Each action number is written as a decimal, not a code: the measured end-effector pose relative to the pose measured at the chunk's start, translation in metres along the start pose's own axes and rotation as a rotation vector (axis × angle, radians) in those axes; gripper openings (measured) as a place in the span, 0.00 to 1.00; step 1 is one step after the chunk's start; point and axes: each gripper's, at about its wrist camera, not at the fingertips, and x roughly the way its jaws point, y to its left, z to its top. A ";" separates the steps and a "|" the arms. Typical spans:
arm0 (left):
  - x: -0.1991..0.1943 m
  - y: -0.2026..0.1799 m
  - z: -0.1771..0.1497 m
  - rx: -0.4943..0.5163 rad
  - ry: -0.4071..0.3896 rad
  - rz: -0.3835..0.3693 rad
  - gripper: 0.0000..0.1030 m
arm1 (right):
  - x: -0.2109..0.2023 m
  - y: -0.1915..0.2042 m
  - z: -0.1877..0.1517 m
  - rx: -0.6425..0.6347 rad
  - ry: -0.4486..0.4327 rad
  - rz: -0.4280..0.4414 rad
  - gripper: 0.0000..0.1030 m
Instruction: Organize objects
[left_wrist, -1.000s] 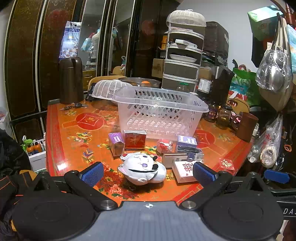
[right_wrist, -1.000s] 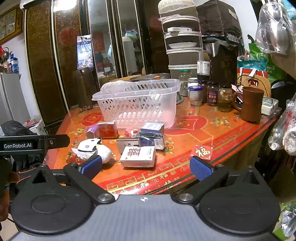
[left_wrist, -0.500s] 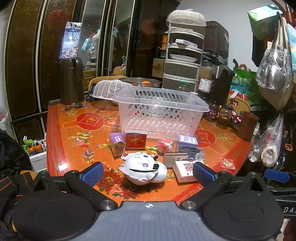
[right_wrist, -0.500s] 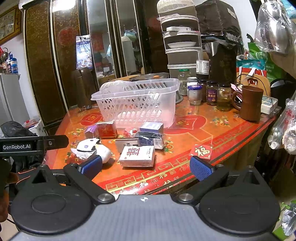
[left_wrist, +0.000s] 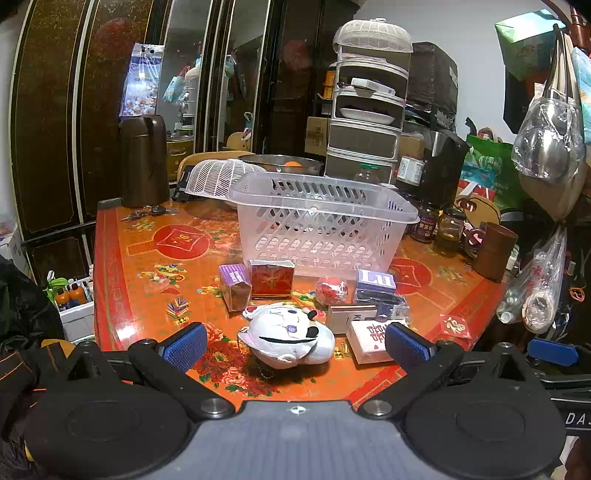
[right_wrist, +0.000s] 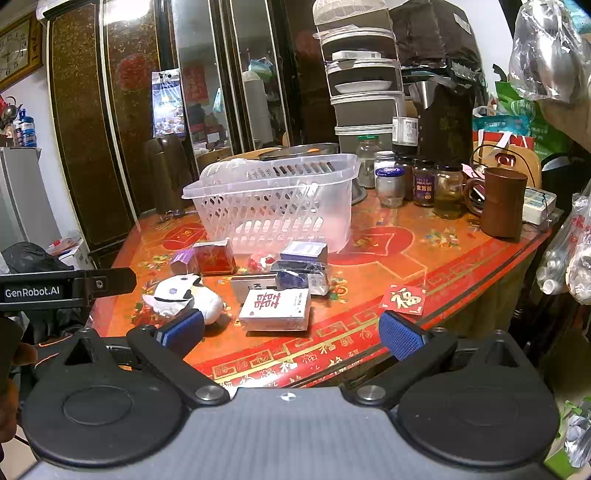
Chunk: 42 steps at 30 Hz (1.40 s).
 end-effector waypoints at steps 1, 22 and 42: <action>0.000 0.000 0.000 -0.001 -0.001 -0.001 1.00 | 0.000 0.000 0.000 0.000 0.000 0.001 1.00; 0.001 0.000 -0.002 0.000 0.002 0.001 1.00 | 0.000 0.000 -0.001 0.005 0.001 0.011 1.00; 0.001 -0.001 -0.003 0.002 -0.002 0.002 1.00 | 0.002 -0.002 -0.002 0.017 0.002 0.021 1.00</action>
